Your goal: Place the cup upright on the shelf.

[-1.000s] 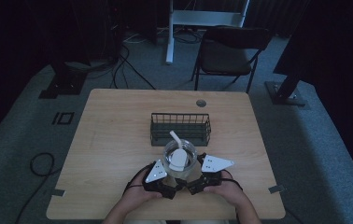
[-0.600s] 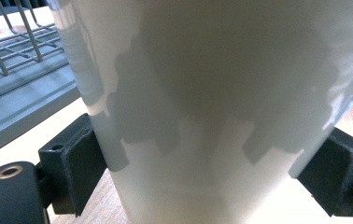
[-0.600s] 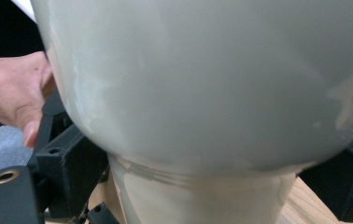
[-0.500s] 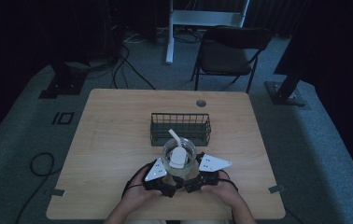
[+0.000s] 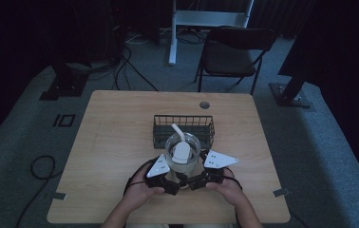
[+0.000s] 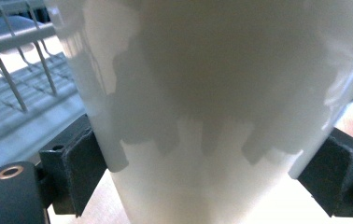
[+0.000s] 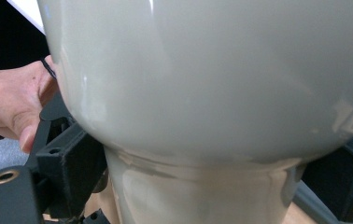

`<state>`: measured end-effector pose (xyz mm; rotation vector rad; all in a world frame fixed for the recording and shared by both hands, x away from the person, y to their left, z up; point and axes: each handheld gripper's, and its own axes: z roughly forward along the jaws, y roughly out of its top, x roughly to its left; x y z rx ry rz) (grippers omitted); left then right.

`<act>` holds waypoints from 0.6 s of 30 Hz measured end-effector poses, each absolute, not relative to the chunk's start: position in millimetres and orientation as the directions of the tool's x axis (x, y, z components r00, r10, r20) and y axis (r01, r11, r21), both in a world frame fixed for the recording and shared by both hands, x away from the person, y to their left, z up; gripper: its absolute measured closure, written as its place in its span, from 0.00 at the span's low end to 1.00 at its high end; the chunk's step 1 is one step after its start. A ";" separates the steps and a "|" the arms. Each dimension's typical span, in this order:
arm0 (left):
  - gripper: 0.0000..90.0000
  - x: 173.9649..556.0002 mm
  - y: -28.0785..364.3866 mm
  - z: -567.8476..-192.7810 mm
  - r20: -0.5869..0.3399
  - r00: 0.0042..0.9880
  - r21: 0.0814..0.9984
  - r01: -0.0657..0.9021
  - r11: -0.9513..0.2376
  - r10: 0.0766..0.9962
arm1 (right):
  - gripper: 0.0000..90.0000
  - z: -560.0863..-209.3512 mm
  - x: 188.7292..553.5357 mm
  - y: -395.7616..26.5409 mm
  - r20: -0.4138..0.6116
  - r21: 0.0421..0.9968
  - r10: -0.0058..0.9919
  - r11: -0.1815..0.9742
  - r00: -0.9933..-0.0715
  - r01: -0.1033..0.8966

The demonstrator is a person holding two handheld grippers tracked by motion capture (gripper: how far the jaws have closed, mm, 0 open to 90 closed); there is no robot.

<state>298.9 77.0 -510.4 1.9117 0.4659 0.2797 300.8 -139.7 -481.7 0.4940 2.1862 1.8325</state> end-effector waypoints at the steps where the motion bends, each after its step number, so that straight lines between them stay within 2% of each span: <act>1: 0.13 301.0 76.8 -506.9 -0.024 0.896 0.925 0.188 -0.330 0.444 | 0.10 -478.9 302.4 -139.9 0.028 0.984 0.409 0.151 -0.912 0.098; 12: 0.13 332.0 73.9 -458.0 0.018 0.903 0.930 0.143 -0.340 0.429 | 0.10 -438.7 326.6 -142.6 0.001 0.993 0.429 0.103 -0.903 0.050; 18: 0.13 353.2 70.7 -431.5 0.073 0.902 0.925 0.098 -0.367 0.425 | 0.10 -414.1 344.6 -145.4 -0.031 0.995 0.442 0.097 -0.897 0.013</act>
